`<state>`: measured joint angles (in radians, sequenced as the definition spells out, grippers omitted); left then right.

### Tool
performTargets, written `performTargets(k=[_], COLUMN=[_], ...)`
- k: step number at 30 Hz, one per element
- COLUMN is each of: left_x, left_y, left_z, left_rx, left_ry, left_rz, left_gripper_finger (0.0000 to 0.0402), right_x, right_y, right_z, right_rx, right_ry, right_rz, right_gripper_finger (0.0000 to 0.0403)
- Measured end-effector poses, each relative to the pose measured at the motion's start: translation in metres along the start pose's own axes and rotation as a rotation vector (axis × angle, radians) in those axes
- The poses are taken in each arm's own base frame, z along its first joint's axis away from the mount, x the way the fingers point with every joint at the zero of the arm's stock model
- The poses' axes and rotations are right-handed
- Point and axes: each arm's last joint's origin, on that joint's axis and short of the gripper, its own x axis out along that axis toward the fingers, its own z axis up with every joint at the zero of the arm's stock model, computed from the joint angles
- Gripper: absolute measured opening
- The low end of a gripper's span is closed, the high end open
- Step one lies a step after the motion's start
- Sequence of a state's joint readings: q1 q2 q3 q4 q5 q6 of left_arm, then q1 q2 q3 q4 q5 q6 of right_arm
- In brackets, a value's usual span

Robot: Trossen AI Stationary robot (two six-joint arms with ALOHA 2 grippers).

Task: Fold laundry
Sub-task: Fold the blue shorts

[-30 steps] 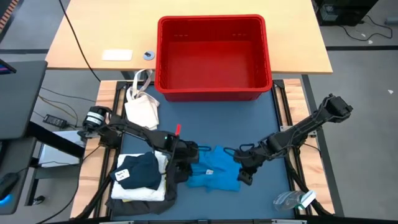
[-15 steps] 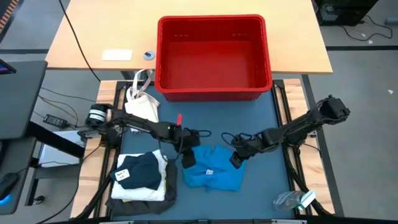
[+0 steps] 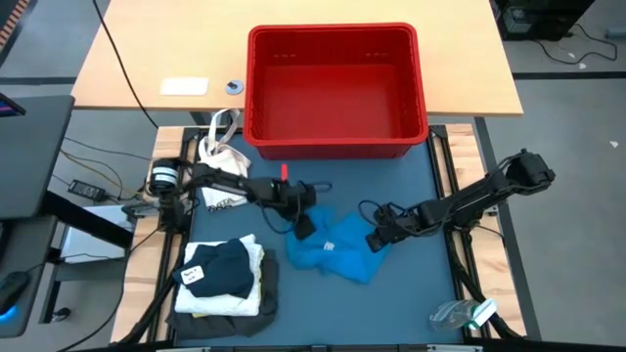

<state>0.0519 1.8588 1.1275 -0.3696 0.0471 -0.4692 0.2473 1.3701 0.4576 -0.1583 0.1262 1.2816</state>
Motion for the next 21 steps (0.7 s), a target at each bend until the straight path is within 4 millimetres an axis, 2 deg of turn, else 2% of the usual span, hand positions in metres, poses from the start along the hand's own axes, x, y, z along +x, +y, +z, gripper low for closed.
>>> performTargets(k=[2,5,7,10,14,21], left_x=[-0.018,-0.046,-0.054,-0.056,-0.049,-0.044], left_y=[0.005,0.002,0.001,0.002,0.018,0.040], left_z=[0.009,0.014,0.013,0.013,0.016,0.015], left_rx=[-0.011,0.035,0.096,0.126,0.028,-0.109], left_ry=[-0.055,-0.112,-0.115,-0.135,-0.108,-0.033], left_rz=[-0.013,-0.055,-0.052,-0.008,0.049,0.106], left_gripper_finger=[0.0134,0.0134,0.0134,0.0134,0.0135,0.0135], right_x=[-0.006,-0.020,-0.026,-0.030,-0.030,-0.032], right_y=[0.000,0.011,0.014,0.011,0.001,0.004], right_z=[0.001,0.003,0.001,-0.002,-0.006,-0.012], right_rx=[-0.016,-0.079,-0.112,-0.074,0.039,0.070], right_ry=[-0.024,-0.062,-0.062,-0.054,-0.035,-0.076], right_rz=[0.019,0.147,0.185,0.160,0.052,0.069], right_gripper_finger=[0.0021,0.0026,0.0029,0.0030,0.0030,0.0046])
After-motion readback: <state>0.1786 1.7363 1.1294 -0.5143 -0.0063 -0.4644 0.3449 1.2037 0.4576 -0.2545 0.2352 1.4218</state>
